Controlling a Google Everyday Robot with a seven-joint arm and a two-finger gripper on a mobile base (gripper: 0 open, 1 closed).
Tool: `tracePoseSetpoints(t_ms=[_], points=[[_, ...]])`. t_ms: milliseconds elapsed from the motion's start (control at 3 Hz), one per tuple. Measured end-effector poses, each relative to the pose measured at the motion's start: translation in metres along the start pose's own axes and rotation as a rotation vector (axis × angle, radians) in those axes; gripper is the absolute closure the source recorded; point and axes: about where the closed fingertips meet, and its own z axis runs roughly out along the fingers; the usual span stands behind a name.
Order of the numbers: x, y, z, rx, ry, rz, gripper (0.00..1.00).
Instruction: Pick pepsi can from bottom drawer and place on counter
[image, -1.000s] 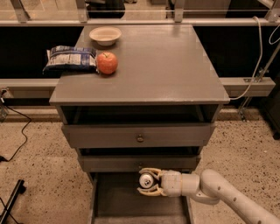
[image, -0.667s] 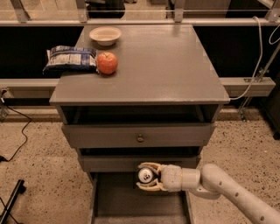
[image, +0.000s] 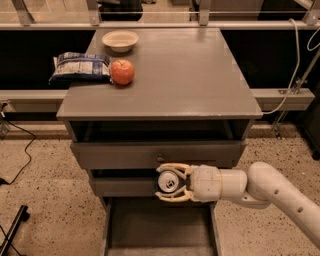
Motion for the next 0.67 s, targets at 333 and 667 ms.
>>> tracePoseSetpoints(t_ms=[333, 667], points=[[-0.068, -0.016, -0.005, -0.075, 0.003, -0.027, 1.00], [-0.121, -0.038, -0.023, -0.123, 0.045, 0.017, 1.00]])
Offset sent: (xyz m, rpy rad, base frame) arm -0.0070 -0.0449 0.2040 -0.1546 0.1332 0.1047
